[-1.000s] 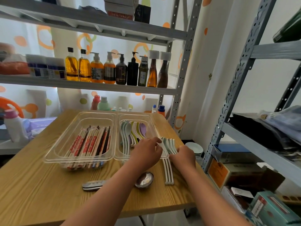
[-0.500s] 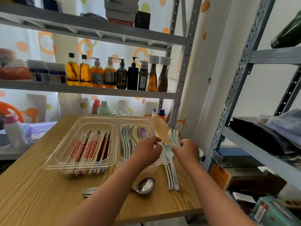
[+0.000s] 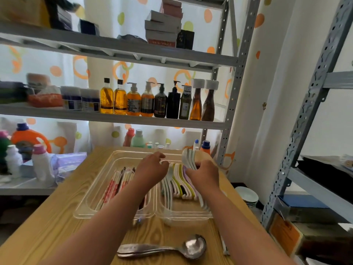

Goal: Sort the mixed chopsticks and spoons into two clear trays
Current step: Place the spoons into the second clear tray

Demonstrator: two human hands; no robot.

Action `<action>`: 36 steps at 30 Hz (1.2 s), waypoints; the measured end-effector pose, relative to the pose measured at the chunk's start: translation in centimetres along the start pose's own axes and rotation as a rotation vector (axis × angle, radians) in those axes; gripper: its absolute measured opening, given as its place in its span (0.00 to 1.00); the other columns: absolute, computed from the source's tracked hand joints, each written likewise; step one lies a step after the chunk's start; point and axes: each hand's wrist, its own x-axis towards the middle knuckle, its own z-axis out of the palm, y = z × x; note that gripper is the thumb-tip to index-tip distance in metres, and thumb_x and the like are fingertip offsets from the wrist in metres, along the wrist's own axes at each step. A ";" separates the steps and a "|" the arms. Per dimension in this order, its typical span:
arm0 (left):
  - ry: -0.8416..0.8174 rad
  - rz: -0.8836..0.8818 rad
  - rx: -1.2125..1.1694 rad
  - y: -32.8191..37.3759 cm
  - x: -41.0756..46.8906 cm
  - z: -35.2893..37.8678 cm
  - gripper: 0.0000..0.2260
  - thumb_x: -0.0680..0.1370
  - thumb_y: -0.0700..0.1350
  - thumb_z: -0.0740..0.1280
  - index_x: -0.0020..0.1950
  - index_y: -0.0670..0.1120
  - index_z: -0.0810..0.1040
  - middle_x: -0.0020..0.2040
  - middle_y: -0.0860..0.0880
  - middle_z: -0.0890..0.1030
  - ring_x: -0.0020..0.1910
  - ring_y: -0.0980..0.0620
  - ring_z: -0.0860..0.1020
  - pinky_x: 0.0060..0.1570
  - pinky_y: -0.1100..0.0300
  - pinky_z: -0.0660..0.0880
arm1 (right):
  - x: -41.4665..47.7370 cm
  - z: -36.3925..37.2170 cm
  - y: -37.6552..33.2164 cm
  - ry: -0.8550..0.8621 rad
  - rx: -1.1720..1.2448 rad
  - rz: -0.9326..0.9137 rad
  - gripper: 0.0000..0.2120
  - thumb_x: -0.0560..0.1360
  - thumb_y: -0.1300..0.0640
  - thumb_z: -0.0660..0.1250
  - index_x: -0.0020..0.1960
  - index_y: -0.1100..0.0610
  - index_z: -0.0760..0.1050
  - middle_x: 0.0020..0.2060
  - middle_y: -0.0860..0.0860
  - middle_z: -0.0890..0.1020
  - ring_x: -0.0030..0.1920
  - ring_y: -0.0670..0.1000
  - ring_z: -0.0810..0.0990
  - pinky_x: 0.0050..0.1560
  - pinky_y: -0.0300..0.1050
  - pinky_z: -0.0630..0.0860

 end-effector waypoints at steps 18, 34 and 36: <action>-0.126 -0.064 0.011 -4.1 1.0 1.8 0.17 0.80 0.47 0.60 0.69 0.48 0.72 0.68 0.45 0.73 0.67 0.47 0.70 0.64 0.55 0.66 | 0.5 6.0 1.4 -0.315 -0.156 0.109 0.03 0.77 0.54 0.62 0.46 0.50 0.74 0.41 0.54 0.78 0.47 0.54 0.76 0.49 0.44 0.70; -0.125 -0.045 0.000 -4.3 0.8 2.0 0.17 0.80 0.46 0.60 0.69 0.47 0.72 0.68 0.45 0.72 0.67 0.47 0.70 0.64 0.55 0.66 | 1.0 5.6 2.3 -0.302 -0.080 0.110 0.12 0.76 0.61 0.63 0.59 0.58 0.76 0.55 0.55 0.80 0.55 0.53 0.77 0.57 0.43 0.74; -0.124 -0.038 0.002 -4.4 0.9 2.1 0.17 0.80 0.45 0.60 0.68 0.47 0.72 0.68 0.45 0.73 0.67 0.47 0.70 0.64 0.55 0.66 | 1.1 5.7 2.4 -0.269 -0.056 0.130 0.11 0.76 0.61 0.65 0.58 0.58 0.77 0.53 0.55 0.81 0.54 0.53 0.78 0.58 0.46 0.75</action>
